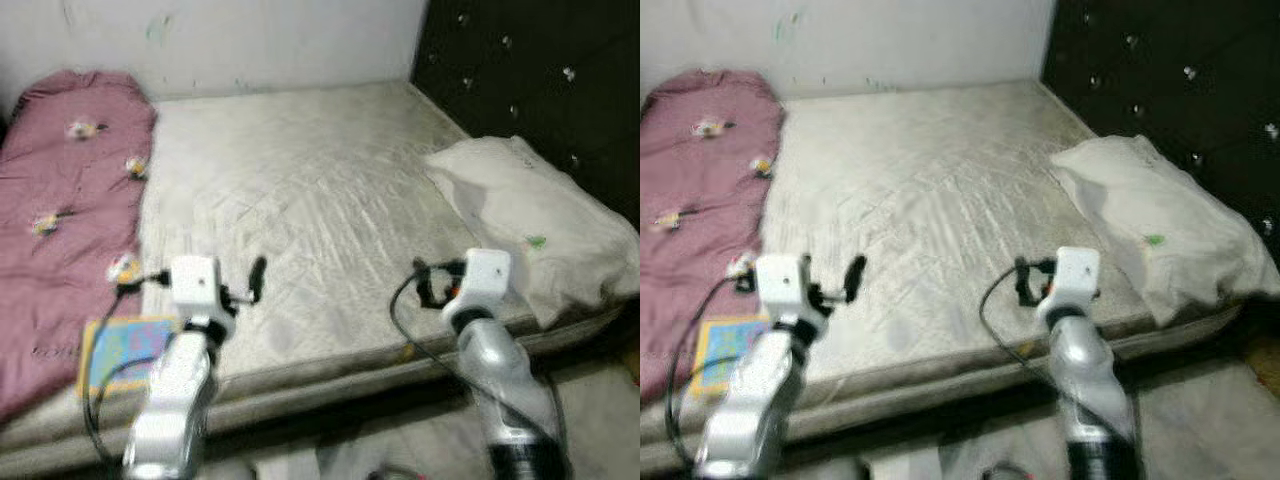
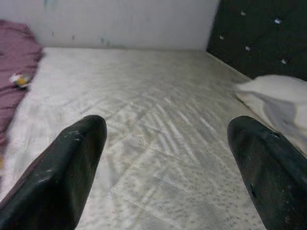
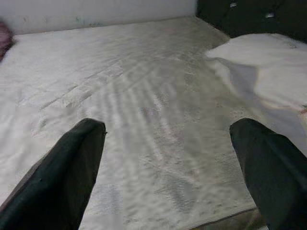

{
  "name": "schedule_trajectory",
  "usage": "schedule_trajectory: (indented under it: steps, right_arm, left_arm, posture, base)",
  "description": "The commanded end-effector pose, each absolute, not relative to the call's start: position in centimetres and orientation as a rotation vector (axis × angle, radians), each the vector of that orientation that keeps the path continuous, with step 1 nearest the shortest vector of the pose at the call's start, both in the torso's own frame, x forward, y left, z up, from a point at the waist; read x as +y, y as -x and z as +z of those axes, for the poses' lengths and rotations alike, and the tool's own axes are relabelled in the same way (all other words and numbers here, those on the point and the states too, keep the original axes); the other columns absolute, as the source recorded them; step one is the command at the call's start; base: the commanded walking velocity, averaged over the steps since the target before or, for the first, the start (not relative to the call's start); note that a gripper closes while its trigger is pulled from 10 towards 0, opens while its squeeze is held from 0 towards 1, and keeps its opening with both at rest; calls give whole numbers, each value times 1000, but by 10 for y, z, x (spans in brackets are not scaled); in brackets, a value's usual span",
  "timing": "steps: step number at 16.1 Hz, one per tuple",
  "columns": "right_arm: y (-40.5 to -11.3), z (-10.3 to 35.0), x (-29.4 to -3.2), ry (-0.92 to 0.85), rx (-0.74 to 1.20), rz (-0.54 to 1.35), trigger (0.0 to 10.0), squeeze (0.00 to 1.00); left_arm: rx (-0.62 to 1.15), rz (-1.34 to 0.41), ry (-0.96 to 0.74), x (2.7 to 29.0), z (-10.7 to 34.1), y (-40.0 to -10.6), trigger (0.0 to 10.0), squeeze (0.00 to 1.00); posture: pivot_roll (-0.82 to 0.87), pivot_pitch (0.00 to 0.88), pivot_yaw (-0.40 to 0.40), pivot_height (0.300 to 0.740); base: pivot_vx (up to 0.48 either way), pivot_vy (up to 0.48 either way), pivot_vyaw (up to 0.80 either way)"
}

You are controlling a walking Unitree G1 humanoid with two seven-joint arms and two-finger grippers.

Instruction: Clean up the room

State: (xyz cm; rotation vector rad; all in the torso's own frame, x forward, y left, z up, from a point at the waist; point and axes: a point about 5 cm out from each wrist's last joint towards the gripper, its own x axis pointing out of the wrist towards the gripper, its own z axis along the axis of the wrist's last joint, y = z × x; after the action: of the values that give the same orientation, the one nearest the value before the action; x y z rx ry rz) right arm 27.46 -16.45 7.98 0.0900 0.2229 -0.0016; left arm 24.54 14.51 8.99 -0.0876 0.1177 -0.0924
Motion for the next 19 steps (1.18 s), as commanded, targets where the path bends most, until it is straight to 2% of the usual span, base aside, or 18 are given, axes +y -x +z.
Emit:
schedule_trajectory:
  steps: [1, 3, 10, 19]
  right_arm:
    - [-277, 85, -163, -81, 205, 12, 10000, 0]
    - [-277, 85, -163, -77, 206, 16, 10000, 0]
    - [-277, 82, -161, -60, 215, 29, 10000, 0]
    - [-281, 83, -159, -70, 215, 37, 10000, 0]
  left_arm:
    - [102, -84, 82, 147, 94, -248, 10000, 0]
    - [96, -82, 83, 147, 94, -248, 10000, 0]
    - [90, -79, 79, 147, 94, -247, 10000, 0]
    - [97, -83, 92, 144, 95, -251, 10000, 0]
  posture:
    - [10, 0, -28, 740]
    - [12, 0, -29, 740]
    - [13, 0, -32, 740]
    - [16, 0, -27, 740]
  base:
    - [0, 480, 0]
    - [0, 463, 0]
    - [0, 0, 0]
    - [0, 480, 0]
